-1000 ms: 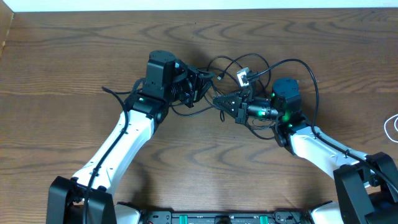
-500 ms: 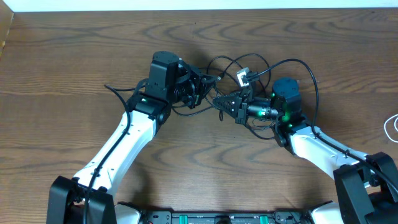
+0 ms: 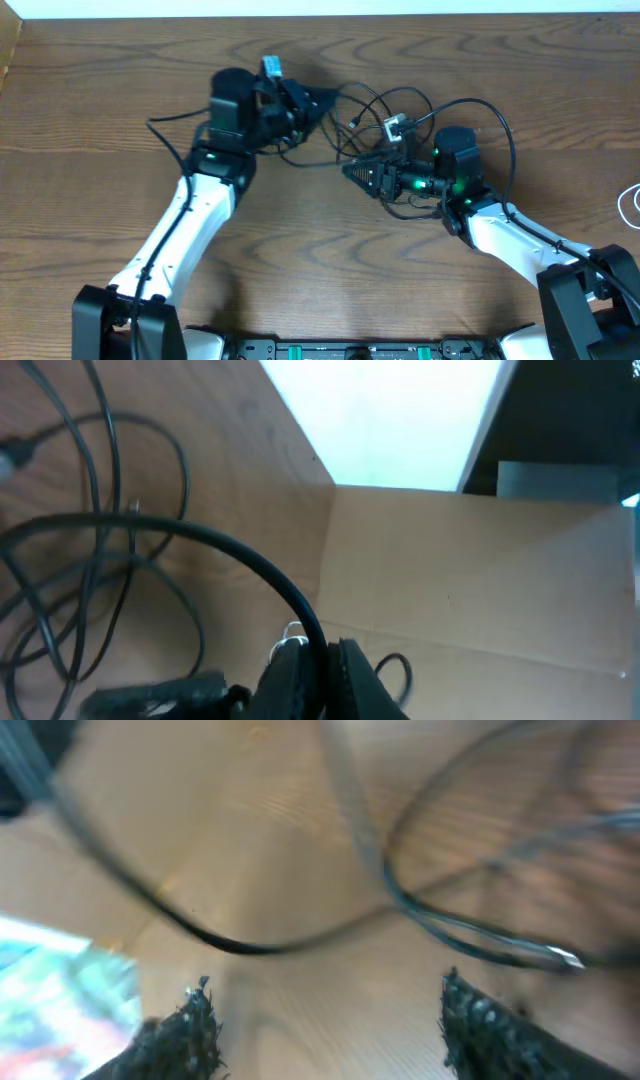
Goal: Untangle cables
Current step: 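Pull left gripper far left and right gripper right, stretching the cable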
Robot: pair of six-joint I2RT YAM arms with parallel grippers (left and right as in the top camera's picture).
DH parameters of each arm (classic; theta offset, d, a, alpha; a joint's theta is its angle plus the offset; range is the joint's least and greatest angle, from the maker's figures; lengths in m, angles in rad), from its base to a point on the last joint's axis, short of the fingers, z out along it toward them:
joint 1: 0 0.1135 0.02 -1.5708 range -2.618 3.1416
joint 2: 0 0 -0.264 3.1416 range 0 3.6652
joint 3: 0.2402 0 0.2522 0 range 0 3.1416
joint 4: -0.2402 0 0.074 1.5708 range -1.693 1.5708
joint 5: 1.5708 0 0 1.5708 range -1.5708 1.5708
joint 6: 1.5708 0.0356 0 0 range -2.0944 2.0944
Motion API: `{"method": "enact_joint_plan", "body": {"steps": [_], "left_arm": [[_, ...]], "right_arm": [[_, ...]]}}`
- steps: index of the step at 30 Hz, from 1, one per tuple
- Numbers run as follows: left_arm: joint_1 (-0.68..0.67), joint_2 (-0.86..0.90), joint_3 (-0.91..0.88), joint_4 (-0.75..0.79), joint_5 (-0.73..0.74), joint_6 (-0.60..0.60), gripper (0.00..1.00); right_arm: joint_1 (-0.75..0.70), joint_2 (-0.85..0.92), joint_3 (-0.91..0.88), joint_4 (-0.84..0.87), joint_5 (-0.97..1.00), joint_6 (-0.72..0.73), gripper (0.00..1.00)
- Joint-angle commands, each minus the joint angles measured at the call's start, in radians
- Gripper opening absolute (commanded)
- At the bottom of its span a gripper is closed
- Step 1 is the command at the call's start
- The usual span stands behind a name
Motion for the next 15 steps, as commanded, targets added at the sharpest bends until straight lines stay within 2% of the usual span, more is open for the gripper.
{"method": "enact_joint_plan", "body": {"steps": [1, 3, 7, 11, 13, 15], "left_arm": [[0.032, 0.005, 0.003, 0.018, 0.177, 0.076, 0.08], [0.035, 0.005, 0.003, 0.072, 0.241, 0.076, 0.08], [0.033, 0.005, 0.003, 0.306, 0.378, 0.07, 0.08], [0.031, 0.005, 0.003, 0.454, 0.455, 0.004, 0.08], [0.031, 0.004, 0.003, 0.484, 0.474, -0.025, 0.08], [0.031, 0.004, 0.003, 0.493, 0.48, -0.04, 0.08]], "right_arm": [[-0.007, -0.003, 0.001, -0.053, 0.251, -0.02, 0.78], [0.0, -0.003, 0.001, -0.087, 0.319, -0.02, 0.81], [0.019, -0.002, 0.001, -0.138, 0.379, -0.02, 0.85], [0.031, -0.002, 0.001, -0.143, 0.438, 0.0, 0.89], [0.037, 0.0, 0.001, -0.143, 0.487, 0.031, 0.88], [0.041, 0.002, 0.001, -0.145, 0.544, 0.048, 0.81]]}}
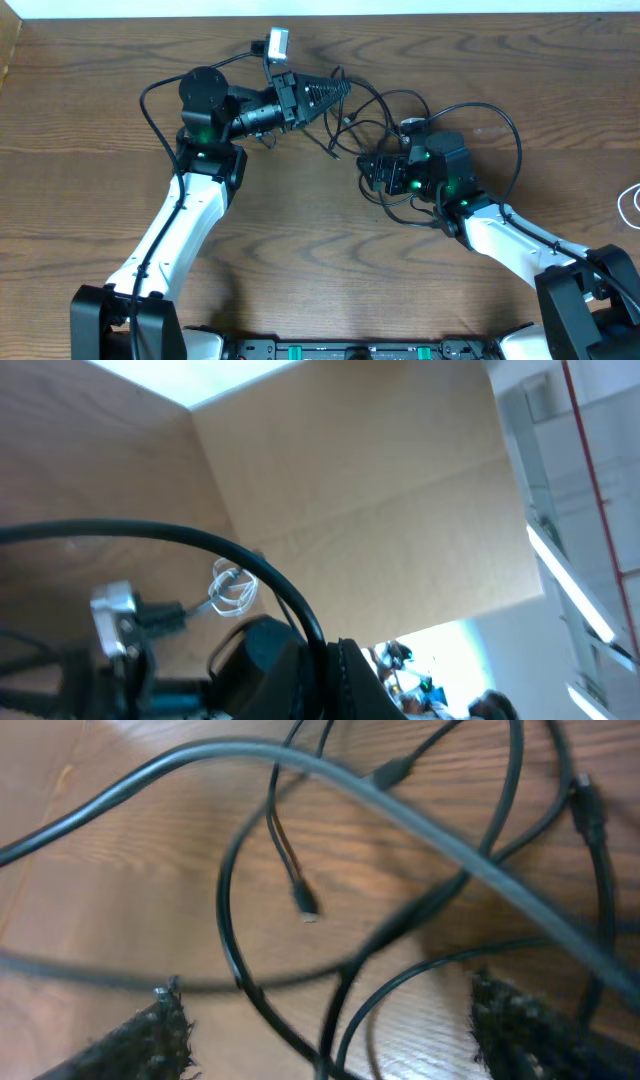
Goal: Untangle cables
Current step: 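Pull left gripper far left and right gripper right, stretching the cable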
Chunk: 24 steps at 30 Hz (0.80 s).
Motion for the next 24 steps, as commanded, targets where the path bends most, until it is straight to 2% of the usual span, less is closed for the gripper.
{"method": "enact_joint_plan", "body": {"steps": [1, 4, 5, 12, 15, 18, 24], "left_arm": [[0.001, 0.001, 0.01, 0.027, 0.083, -0.048, 0.08], [0.004, 0.001, 0.01, 0.121, 0.119, -0.079, 0.08], [0.01, 0.001, 0.01, 0.209, 0.141, -0.124, 0.08], [0.094, 0.001, 0.01, 0.54, 0.167, -0.293, 0.08], [0.154, 0.001, 0.01, 0.556, 0.17, -0.301, 0.08], [0.246, 0.001, 0.01, 0.556, 0.188, -0.301, 0.08], [0.384, 0.001, 0.01, 0.552, 0.236, -0.254, 0.08]], "right_arm": [[0.015, 0.007, 0.001, -0.006, 0.166, 0.035, 0.78], [0.018, 0.011, 0.001, -0.048, 0.325, 0.035, 0.75], [0.016, 0.011, 0.001, -0.09, 0.435, 0.035, 0.74], [-0.026, 0.011, 0.001, -0.276, 0.624, 0.034, 0.8], [-0.074, 0.011, 0.001, -0.354, 0.684, 0.035, 0.82], [-0.184, 0.011, 0.001, -0.387, 0.696, 0.035, 0.83], [-0.354, 0.01, 0.001, -0.389, 0.6, 0.026, 0.88]]}}
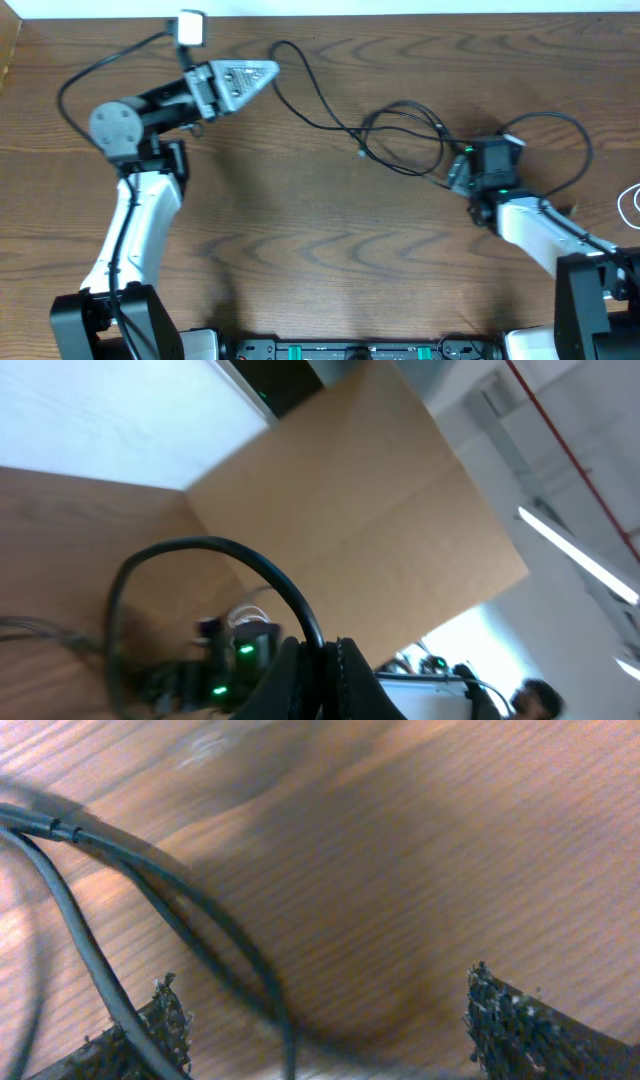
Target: Untangle cables
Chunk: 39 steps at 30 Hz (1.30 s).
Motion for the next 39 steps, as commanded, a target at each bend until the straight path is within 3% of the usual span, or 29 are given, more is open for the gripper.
{"method": "enact_joint_plan", "body": {"steps": [1, 7, 12, 15, 19, 22, 27, 34, 39], "left_arm": [[0.085, -0.003, 0.013, -0.003, 0.055, 0.055, 0.08], [0.132, -0.003, 0.011, -0.195, 0.074, 0.258, 0.08], [0.132, -0.003, 0.011, -0.608, -0.005, 0.548, 0.08], [0.132, -0.003, 0.011, -0.897, -0.172, 0.698, 0.07], [0.13, -0.003, 0.011, -1.292, -0.613, 0.847, 0.08], [0.131, -0.003, 0.012, -1.46, -0.908, 0.908, 0.08], [0.175, -0.004, 0.015, -1.526, -1.028, 0.991, 0.08], [0.296, -0.004, 0.022, -1.542, -1.046, 0.991, 0.08], [0.312, -0.004, 0.022, -1.606, -1.046, 1.04, 0.08]], "right_arm": [[-0.094, 0.008, 0.001, -0.004, -0.04, -0.02, 0.89], [-0.137, 0.008, 0.001, 0.002, -0.1, -0.092, 0.92], [-0.139, 0.008, 0.001, 0.021, -0.11, -0.101, 0.94], [-0.14, 0.008, 0.001, 0.029, -0.154, -0.101, 0.96], [-0.141, 0.008, 0.001, 0.027, -0.184, -0.105, 0.98], [-0.142, 0.008, 0.001, 0.027, -0.183, -0.114, 0.98], [-0.172, 0.008, 0.001, 0.027, -0.17, -0.157, 0.99], [-0.315, 0.008, 0.001, 0.037, -0.156, -0.192, 0.99], [-0.383, 0.004, 0.002, 0.064, -0.181, -0.2, 0.99]]}}
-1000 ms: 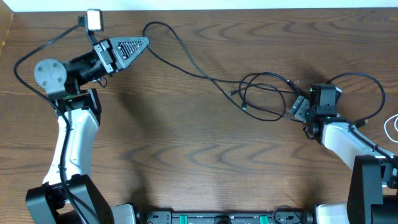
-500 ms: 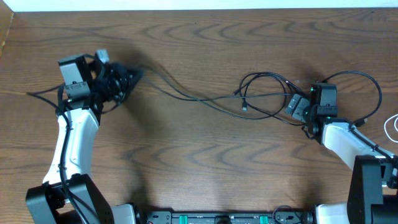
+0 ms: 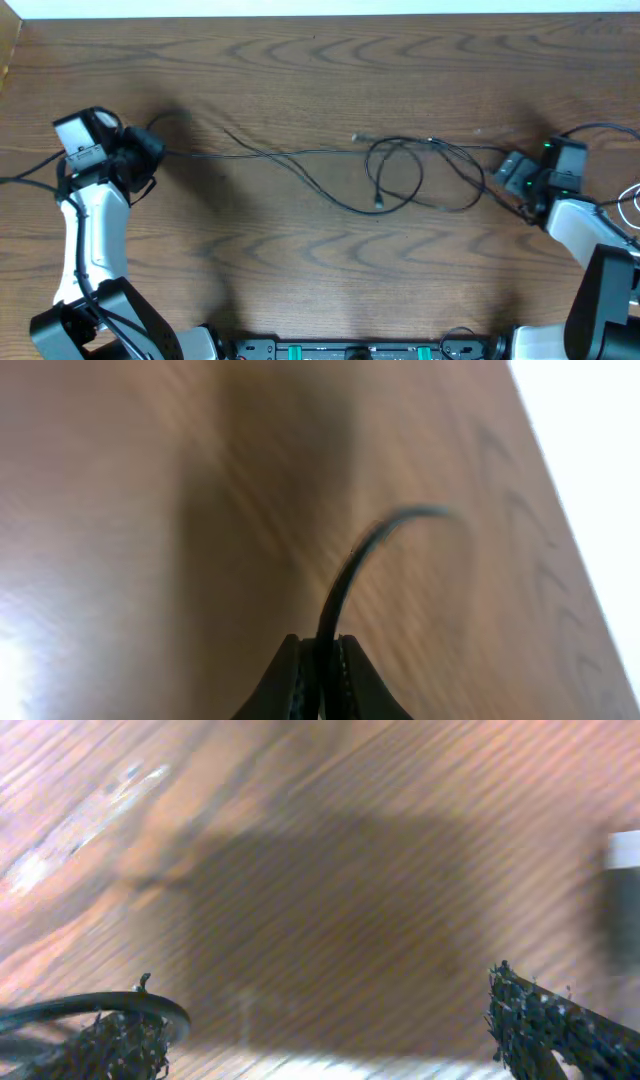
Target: Untangle cables
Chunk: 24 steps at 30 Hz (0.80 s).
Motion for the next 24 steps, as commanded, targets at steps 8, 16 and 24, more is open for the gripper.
{"method": "enact_joint_plan", "body": {"steps": [8, 16, 24], "left_arm": [[-0.03, -0.006, 0.021, -0.093, -0.003, 0.069, 0.08], [-0.141, -0.006, 0.021, -0.079, 0.153, 0.25, 0.08], [-0.307, -0.006, 0.021, -0.031, 0.21, 0.412, 0.08]], "right_arm": [[-0.032, -0.059, 0.019, 0.111, -0.251, -0.046, 0.99], [-0.026, -0.08, 0.019, 0.185, -0.769, -0.046, 0.99], [-0.019, -0.08, 0.019, 0.197, -1.114, -0.062, 0.99]]}}
